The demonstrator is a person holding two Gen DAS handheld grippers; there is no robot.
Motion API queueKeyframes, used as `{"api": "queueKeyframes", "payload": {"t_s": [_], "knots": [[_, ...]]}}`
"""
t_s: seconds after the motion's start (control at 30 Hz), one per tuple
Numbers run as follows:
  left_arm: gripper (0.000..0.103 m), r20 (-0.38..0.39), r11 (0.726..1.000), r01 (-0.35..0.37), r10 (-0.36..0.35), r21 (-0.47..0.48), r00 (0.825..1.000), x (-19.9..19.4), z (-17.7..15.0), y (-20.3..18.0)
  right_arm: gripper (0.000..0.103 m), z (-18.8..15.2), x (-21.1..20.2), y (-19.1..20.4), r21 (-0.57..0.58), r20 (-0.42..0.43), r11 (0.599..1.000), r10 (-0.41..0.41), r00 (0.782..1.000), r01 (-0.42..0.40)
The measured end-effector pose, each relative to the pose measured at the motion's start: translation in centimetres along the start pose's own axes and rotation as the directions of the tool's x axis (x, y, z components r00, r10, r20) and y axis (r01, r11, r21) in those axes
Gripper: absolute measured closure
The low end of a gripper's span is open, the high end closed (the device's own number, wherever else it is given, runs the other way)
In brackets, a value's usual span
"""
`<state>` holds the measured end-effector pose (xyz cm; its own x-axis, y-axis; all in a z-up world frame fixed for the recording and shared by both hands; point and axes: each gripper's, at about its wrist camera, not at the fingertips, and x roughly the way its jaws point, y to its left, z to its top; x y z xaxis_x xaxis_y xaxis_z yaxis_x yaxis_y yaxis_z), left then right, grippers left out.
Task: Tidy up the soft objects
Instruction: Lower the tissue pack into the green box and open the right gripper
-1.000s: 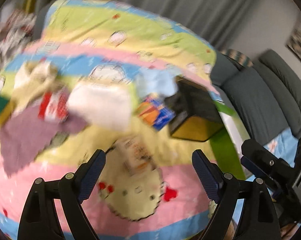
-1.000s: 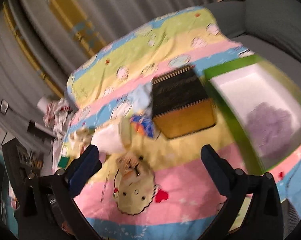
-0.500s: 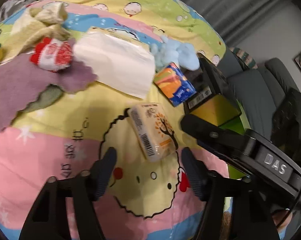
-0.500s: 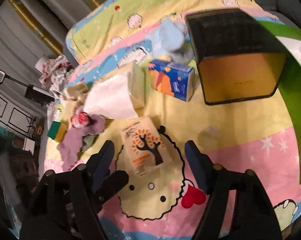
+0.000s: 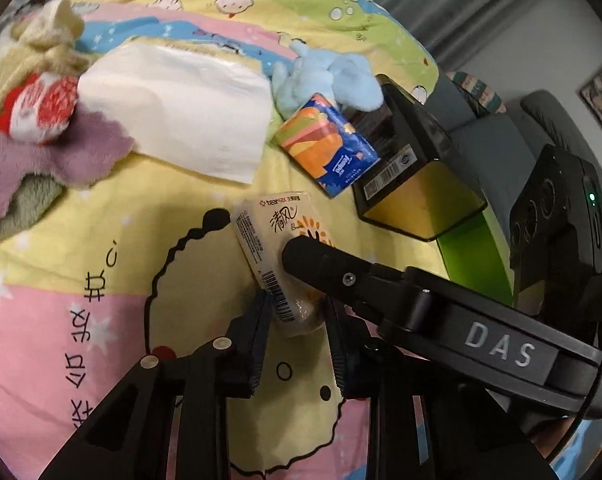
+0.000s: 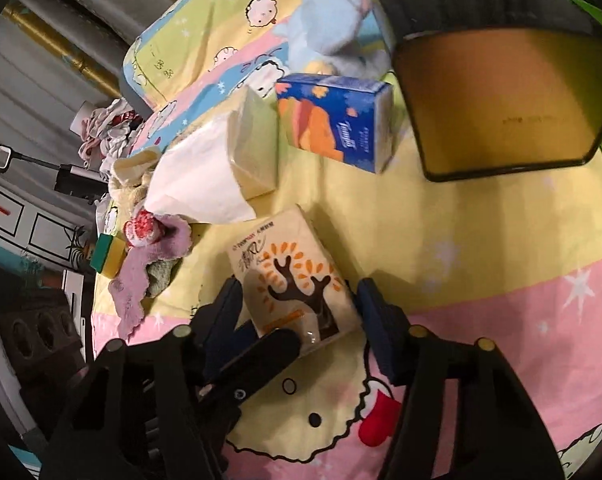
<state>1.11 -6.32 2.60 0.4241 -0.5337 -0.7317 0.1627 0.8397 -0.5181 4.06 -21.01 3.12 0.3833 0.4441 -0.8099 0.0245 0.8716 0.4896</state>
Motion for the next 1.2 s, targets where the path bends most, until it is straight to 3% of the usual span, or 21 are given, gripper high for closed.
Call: {"api": "queueKeyframes", "payload": {"t_s": [0.1,0.3,0.4,0.53,0.73,1.0,1.1,1.2], "knots": [[0.075,0.023,1.0,0.022,-0.023,0.017,0.999,-0.7,0.2,-0.8,0.054,-0.1,-1.1,-0.2,0.002,0.025,1.0,-0.003,1.0,0.003],[0.075,0.09,0.989,0.091,-0.102,0.114,0.991,-2.3,1.0,-4.6,0.056,0.2,-6.2,0.0,-0.002,0.172,1.0,-0.029,0.985,0.03],[0.075,0.116,0.972,0.141,-0.165,0.185,0.979,-2.9,1.5,-7.3,0.056,0.4,-9.4,-0.4,0.002,0.257,0.998,-0.058,0.965,0.06],[0.075,0.124,0.94,0.201,-0.242,0.274,0.962,-3.0,2.2,-11.1,0.056,0.5,-14.0,-2.0,0.035,0.379,0.994,-0.108,0.919,0.102],[0.075,0.051,0.881,0.316,-0.355,0.351,0.933,-0.7,3.0,-17.1,0.056,0.7,-18.8,-5.5,0.128,0.484,0.976,-0.216,0.848,0.176],[0.075,-0.092,0.827,0.409,-0.407,0.386,0.909,4.2,2.4,-21.7,0.057,-0.3,-21.1,-11.1,0.306,0.515,0.929,-0.346,0.785,0.209],[0.075,-0.145,0.814,0.434,-0.41,0.386,0.9,6.0,1.8,-22.8,0.058,-0.5,-21.1,-12.4,0.343,0.506,0.911,-0.384,0.772,0.228],[0.075,-0.172,0.809,0.424,-0.388,0.407,0.906,7.2,1.6,-23.9,0.059,-0.4,-20.8,-14.2,0.386,0.49,0.897,-0.396,0.777,0.213]]}}
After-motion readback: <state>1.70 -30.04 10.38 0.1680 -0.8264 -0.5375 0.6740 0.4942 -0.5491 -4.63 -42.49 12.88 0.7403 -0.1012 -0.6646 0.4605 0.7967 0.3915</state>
